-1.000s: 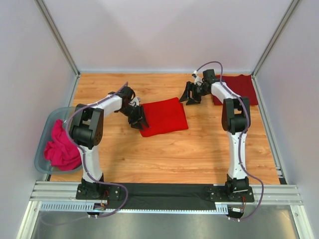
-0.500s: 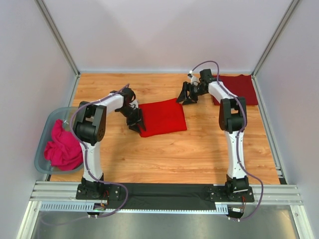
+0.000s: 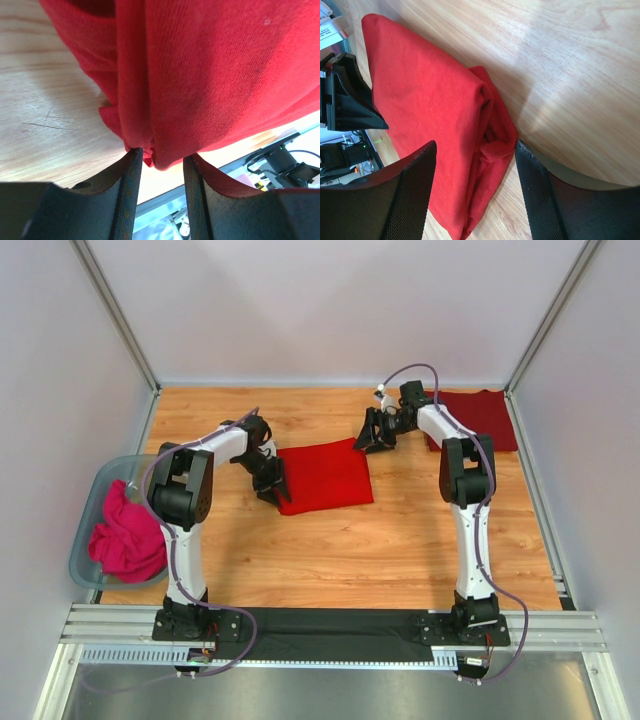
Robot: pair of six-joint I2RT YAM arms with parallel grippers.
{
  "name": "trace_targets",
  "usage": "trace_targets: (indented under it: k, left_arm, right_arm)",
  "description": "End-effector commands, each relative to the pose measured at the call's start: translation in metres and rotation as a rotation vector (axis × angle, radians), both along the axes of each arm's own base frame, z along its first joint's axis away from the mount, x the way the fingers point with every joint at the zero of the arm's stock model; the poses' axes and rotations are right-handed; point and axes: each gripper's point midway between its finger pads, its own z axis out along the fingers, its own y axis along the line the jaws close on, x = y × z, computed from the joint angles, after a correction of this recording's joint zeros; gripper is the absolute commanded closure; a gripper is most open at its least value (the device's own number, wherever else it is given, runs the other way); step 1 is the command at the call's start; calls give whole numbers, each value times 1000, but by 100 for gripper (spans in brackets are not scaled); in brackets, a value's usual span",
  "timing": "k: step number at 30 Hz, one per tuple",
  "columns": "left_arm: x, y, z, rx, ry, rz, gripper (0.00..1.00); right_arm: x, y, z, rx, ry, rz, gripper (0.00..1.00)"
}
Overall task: Fold and stack the t-shirts
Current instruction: Fold the tshirt, then neatly place the folded tshirt to the corner
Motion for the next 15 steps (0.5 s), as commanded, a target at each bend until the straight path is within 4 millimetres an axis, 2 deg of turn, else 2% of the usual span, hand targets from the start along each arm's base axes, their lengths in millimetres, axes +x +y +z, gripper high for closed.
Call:
trace_targets:
  k: [1,7,10,13,14,15]
  left_arm:
    - [7,14,-11,64,-23,-17,55]
    - [8,13,-9,56,-30,-21,54]
    - [8,14,-9,59,-31,-23,54]
    - [6,15,-10,62,-26,-23,54]
    - [6,15,-10,67,-26,-21,54]
    - [6,16,-11,71,-21,-19,54]
  right_arm:
    - [-9,-2,-12,-73,5,20,34]
    - [-14,9,-16,-106,-1,43,36]
    - [-15,6,-23,-152,16,27,38]
    - [-22,0,-26,-190,43,27,46]
    - [-24,-5,-32,-225,51,16,57]
    - [-23,-8,-25,-238,28,13,62]
